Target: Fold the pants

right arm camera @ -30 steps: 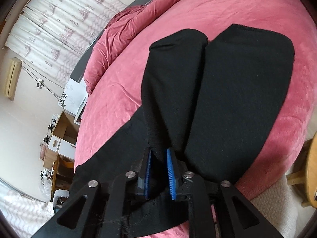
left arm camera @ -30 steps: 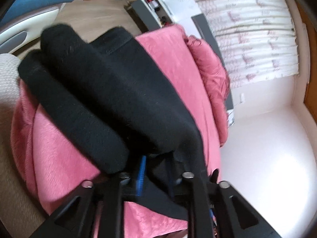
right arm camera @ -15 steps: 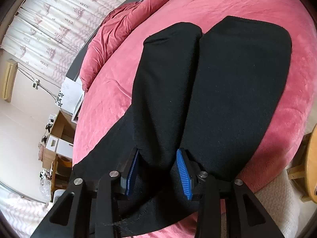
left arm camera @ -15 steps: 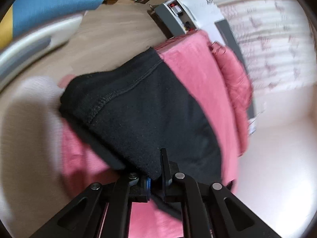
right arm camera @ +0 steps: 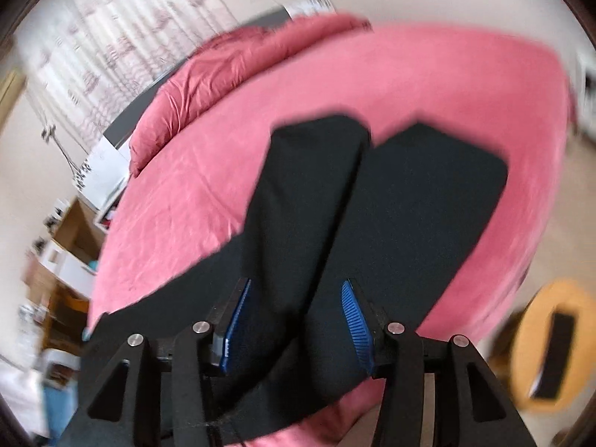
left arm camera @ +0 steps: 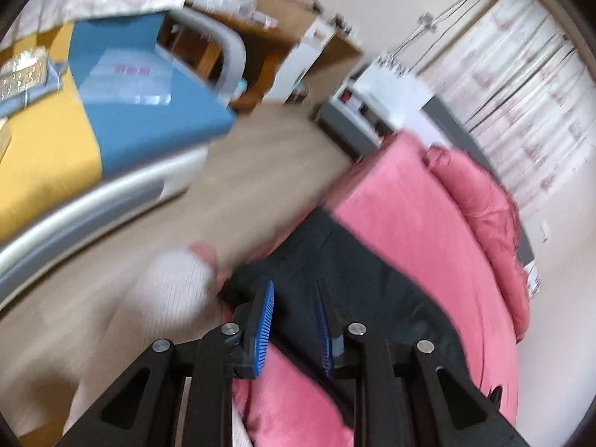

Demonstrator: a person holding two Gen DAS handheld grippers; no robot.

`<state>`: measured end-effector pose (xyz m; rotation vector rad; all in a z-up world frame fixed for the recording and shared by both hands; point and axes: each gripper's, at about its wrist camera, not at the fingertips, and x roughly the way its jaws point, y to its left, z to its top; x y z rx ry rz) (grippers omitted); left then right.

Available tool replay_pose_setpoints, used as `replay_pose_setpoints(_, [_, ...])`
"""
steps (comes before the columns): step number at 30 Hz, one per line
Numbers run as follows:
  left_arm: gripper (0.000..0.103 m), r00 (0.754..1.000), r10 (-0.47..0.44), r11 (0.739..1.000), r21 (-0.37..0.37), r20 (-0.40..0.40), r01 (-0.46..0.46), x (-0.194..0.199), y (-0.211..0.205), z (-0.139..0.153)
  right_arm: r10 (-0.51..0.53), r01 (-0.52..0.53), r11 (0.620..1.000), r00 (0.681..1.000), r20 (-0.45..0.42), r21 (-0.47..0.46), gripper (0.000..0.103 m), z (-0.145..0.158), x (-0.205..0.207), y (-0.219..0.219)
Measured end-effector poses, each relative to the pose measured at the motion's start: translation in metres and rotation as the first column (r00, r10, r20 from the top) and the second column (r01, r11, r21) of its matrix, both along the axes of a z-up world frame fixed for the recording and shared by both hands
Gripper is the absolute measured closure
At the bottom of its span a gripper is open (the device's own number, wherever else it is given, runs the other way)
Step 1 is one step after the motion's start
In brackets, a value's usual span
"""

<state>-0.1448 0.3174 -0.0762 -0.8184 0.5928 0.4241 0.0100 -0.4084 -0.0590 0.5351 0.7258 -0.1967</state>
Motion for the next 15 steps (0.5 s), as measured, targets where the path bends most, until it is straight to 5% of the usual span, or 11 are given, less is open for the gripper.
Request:
replay_pose_setpoints(4, [0.076, 0.974, -0.227, 0.968, 0.107, 0.004, 0.225, 0.04, -0.031, 0.012, 0.034, -0.031, 0.997, 0.999, 0.039, -0.067, 0.039, 0.025, 0.034, 0.004])
replay_pose_setpoints(7, [0.076, 0.898, -0.437, 0.891, 0.112, -0.045, 0.439, 0.08, -0.069, -0.004, 0.089, -0.091, 0.988, 0.996, -0.021, -0.128, 0.038, 0.031, 0.079, 0.016])
replay_pose_setpoints(10, [0.076, 0.828, -0.548, 0.822, 0.107, -0.116, 0.559, 0.105, -0.097, -0.025, 0.08, -0.129, 0.946, 0.982, -0.169, -0.297, 0.038, 0.024, 0.136, 0.035])
replay_pose_setpoints(13, [0.076, 0.807, -0.551, 0.812, 0.086, -0.213, 0.577, 0.119, -0.106, -0.053, 0.04, -0.146, 0.911, 0.962, -0.27, -0.386, 0.039, 0.011, 0.174, 0.04])
replay_pose_setpoints(15, [0.076, 0.817, -0.545, 0.818, 0.093, -0.19, 0.567, 0.115, -0.104, -0.057, 0.002, -0.149, 0.9, 0.941, -0.338, -0.411, 0.039, -0.001, 0.197, 0.036])
